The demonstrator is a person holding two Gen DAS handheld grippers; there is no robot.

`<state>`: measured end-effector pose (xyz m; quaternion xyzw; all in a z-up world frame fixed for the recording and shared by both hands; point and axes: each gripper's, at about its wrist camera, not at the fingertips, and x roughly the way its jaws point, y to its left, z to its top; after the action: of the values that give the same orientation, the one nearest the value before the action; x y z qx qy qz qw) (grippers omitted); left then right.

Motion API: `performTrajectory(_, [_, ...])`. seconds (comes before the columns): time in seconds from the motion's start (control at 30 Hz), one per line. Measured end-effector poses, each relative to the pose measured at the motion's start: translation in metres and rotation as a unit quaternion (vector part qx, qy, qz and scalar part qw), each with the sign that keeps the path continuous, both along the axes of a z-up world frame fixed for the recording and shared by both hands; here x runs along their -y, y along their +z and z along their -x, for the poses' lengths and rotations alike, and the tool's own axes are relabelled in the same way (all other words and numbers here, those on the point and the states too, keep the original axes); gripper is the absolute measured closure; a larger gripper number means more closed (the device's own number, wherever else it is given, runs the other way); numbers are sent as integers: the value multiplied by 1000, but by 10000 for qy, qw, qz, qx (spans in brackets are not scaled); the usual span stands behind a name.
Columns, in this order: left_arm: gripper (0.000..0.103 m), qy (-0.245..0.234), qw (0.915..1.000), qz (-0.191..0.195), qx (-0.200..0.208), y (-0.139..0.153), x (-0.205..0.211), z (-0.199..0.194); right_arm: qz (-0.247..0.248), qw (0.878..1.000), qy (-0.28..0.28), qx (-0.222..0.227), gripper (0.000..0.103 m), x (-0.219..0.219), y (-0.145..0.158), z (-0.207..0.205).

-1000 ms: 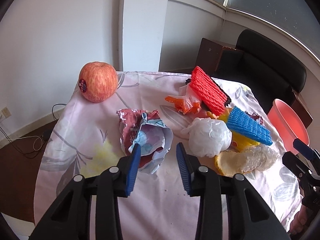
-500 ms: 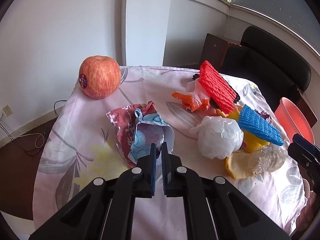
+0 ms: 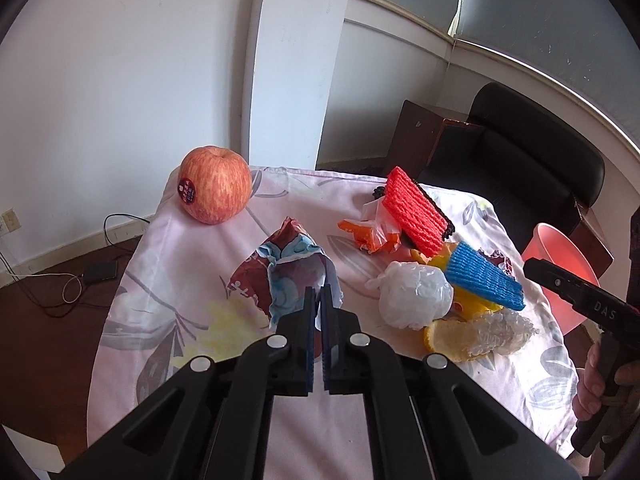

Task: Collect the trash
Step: 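Close the right gripper on the blue foam net while the left gripper grasps the crumpled wrapper, then carry both held items over the pink bucket and open both grippers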

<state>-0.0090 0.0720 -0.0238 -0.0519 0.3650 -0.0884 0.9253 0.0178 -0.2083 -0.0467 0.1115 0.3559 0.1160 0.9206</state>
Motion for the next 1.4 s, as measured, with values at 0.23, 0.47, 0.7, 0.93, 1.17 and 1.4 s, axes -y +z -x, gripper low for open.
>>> performTrajectory(0.23, [101, -107, 9999, -18, 85, 5, 4, 8, -184, 9977, 368, -536, 80, -13, -23, -6])
performTrajectory(0.47, [101, -216, 9993, -45, 296, 19, 12, 16, -193, 9987, 414, -233, 92, -14, -11, 16])
performTrajectory(0.7, [101, -500, 9966, 147, 633, 44, 31, 25, -336, 9990, 209, 192, 92, 6, 19, 37])
performTrajectory(0.93, [101, -1009, 9904, 219, 916, 63, 70, 31, -321, 9981, -265, 451, 92, 37, 35, 53])
performTrajectory(1.17, [101, -1672, 9787, 343, 1137, 82, 130, 32, -159, 9924, -1078, 568, 92, 87, 42, 69])
performTrajectory(1.4, [101, -2434, 9622, 497, 1117, 93, 203, 33, 169, 9786, -1955, 622, 92, 140, 41, 84])
